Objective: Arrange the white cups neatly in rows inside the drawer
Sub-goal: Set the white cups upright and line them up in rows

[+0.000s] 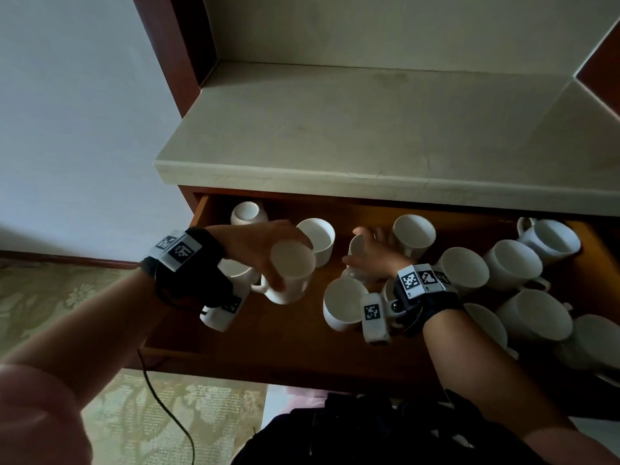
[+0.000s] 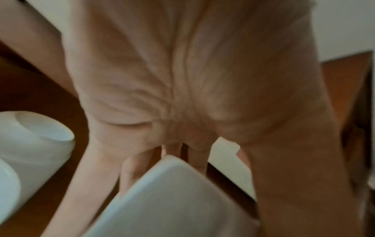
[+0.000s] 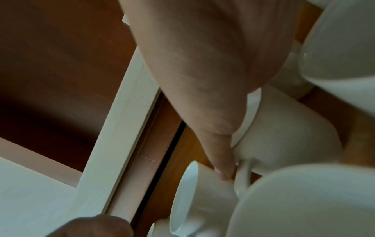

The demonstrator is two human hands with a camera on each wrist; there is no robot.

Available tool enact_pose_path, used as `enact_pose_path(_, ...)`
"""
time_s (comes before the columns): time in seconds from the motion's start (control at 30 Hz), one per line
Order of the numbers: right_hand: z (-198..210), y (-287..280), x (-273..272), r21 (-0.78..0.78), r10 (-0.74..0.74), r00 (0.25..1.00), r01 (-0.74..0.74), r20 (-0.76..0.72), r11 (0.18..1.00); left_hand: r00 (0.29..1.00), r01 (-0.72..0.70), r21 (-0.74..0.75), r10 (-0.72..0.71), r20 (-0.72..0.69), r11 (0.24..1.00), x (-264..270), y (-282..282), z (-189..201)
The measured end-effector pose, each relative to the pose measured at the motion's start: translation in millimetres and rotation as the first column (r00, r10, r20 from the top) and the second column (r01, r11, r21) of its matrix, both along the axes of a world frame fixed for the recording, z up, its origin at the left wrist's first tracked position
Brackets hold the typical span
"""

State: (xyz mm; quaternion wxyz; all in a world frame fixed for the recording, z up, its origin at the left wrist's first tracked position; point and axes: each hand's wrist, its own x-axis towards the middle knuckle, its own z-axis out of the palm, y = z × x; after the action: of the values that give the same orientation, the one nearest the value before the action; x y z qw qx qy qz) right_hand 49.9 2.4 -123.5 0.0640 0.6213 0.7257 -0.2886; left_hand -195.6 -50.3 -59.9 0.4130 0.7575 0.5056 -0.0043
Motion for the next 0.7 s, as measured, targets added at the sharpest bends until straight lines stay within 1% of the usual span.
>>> enact_pose_path(0.07, 0, 0, 0, 0.001, -0.005, 1.000, 0.005, -0.003, 1.000, 0.980, 0.164, 0.056, -0.156, -0.122, 0.985, 7, -1, -3)
enact_pose_path(0.1, 0, 0, 0, 0.006, -0.005, 1.000, 0.005, 0.001, 1.000, 0.961, 0.227, 0.061, -0.213, -0.174, 0.972, 10, -2, -5)
enact_pose_path(0.17, 1, -1, -1, 0.010, -0.002, 1.000, 0.002, 0.005, 1.000, 0.925, 0.304, 0.042, -0.284, -0.252, 0.952, 15, -1, -10)
enact_pose_path(0.23, 1, -1, -1, 0.004, 0.001, 1.000, -0.001, 0.009, 1.000, 0.890, 0.367, 0.026, -0.342, -0.301, 0.930, 19, -1, -15)
enact_pose_path(0.33, 1, -1, -1, -0.001, -0.001, 1.000, 0.001, 0.007, 1.000, 0.844, 0.415, 0.018, -0.377, -0.381, 0.910, 24, -2, -21)
enact_pose_path(0.47, 0, -1, 0, -0.001, 0.002, 1.000, -0.002, 0.002, 1.000, 0.818, 0.447, 0.025, -0.398, -0.415, 0.894, 32, -4, -26)
enact_pose_path(0.6, -1, 0, 2, -0.003, 0.009, 1.000, -0.009, -0.005, 1.000, 0.723, 0.527, -0.013, -0.456, -0.519, 0.850, 39, -6, -29)
enact_pose_path(0.67, -1, 0, 2, -0.006, 0.010, 1.000, -0.011, -0.012, 1.000, 0.689, 0.549, -0.025, -0.469, -0.553, 0.836, 42, -6, -31)
enact_pose_path(0.7, -1, 0, 2, -0.007, 0.010, 1.000, -0.010, -0.014, 1.000, 0.687, 0.549, -0.025, -0.468, -0.555, 0.835, 42, -6, -31)
